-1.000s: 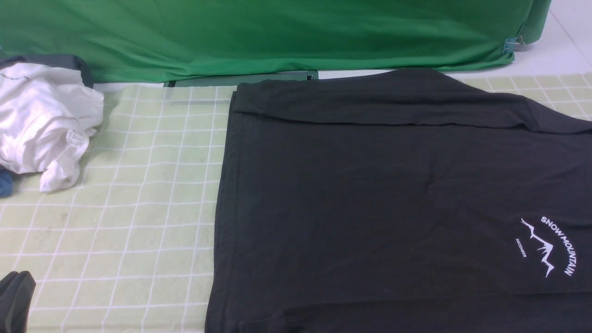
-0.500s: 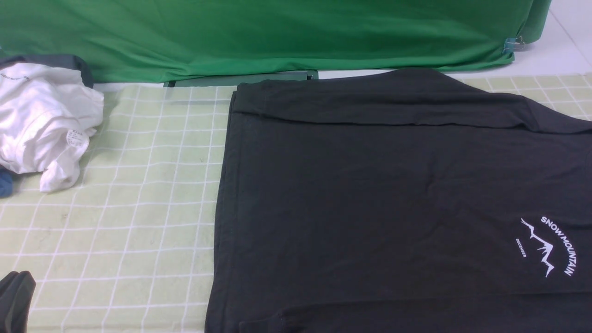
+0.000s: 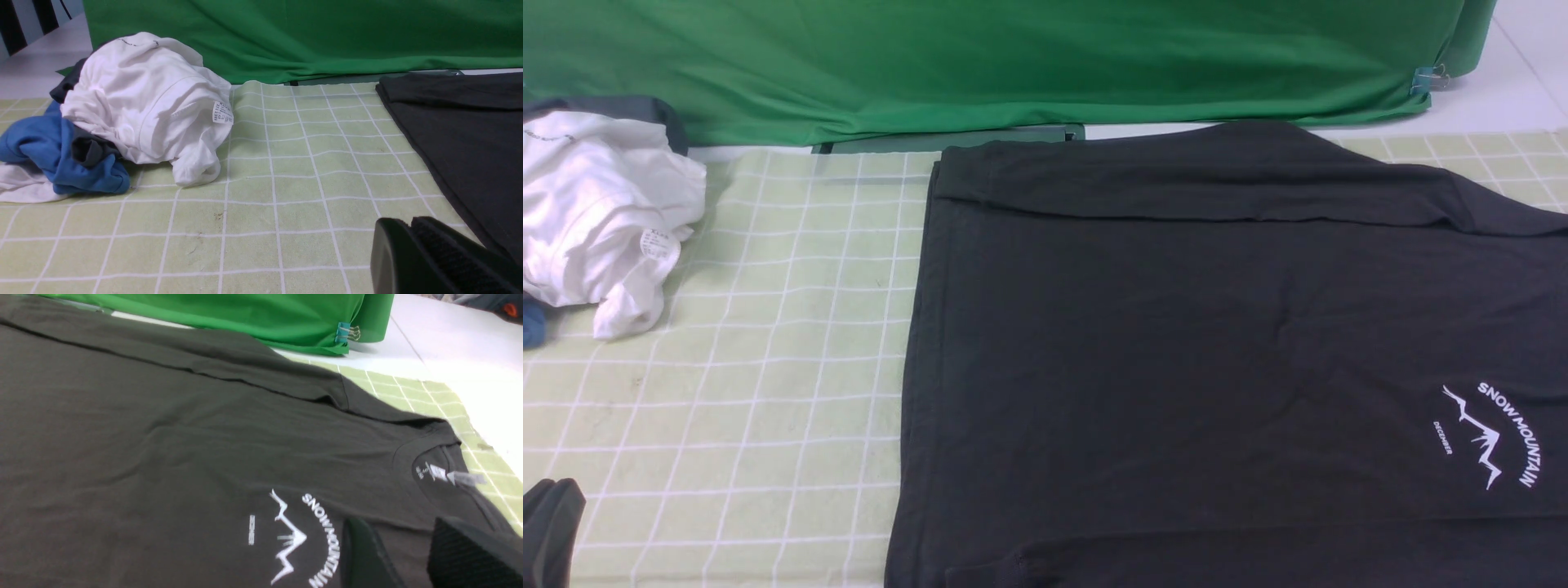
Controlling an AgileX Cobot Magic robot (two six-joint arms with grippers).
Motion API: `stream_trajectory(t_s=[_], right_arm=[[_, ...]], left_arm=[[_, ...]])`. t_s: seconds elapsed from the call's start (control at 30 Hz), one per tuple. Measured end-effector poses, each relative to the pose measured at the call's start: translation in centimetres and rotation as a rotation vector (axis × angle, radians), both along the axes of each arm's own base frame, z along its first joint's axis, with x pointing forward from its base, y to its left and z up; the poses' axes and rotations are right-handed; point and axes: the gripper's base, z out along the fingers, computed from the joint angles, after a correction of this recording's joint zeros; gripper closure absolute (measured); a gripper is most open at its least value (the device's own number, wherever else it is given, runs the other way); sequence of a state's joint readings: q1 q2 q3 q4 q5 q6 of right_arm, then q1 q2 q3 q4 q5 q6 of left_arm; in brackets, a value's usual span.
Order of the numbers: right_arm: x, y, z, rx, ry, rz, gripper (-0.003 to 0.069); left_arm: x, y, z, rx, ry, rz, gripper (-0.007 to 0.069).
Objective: Fold a long-sleeved shirt over a green coffee tablecloth.
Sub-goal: 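Grasp the left edge of the dark T-shirt lying flat on the table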
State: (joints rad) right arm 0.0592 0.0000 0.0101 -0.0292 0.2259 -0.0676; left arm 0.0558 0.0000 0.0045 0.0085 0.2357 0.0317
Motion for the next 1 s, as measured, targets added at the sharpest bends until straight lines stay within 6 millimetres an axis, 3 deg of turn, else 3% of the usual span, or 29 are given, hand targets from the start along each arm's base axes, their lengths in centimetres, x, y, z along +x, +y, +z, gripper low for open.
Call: stream_trajectory(t_s=[0.17,0.23,0.4,0.53,0.73,0.83,0.9,0.97,1.0], right_arm=[[0.1,0.1,0.8,0.036,-0.083,0.006,0.0414],[0.2,0.2,1.1,0.209,-0.119,-0.004,0.0414],[0.2,0.4,1.5,0.745,-0.119,-0.052,0.0414],[0.2,0.4,1.5,0.873,-0.112,-0.067,0.0414],[0.2,0.4,1.5,0.908,-0.117,-0.067,0.0414],[0.2,0.4,1.8,0.949,-0.134,-0.059,0.0461],[0.1,0.4,2.7,0.94,-0.166,-0.036,0.052],[-0.4,0.4,5.4,0.886,-0.267,0.024,0.06],[-0.5,0.4,5.8,0.887,-0.279,0.029,0.0606]], left_arm=[[0.0,0.0,0.4,0.026,-0.038,0.0,0.0589],[0.1,0.0,1.0,-0.057,-0.119,0.0,0.0589],[0.1,-0.2,1.8,-0.883,-0.228,0.027,0.0589],[0.1,-0.2,1.8,-1.133,-0.23,0.035,0.0589],[0.1,0.1,2.3,-1.031,-0.294,0.035,0.0589],[0.0,0.2,2.4,-1.221,-0.314,0.041,0.0589],[0.0,0.4,2.8,-1.279,-0.366,0.04,0.0589],[-0.2,0.7,3.4,-1.256,-0.434,0.029,0.0589],[-0.2,0.7,3.6,-1.252,-0.451,0.024,0.0589]])
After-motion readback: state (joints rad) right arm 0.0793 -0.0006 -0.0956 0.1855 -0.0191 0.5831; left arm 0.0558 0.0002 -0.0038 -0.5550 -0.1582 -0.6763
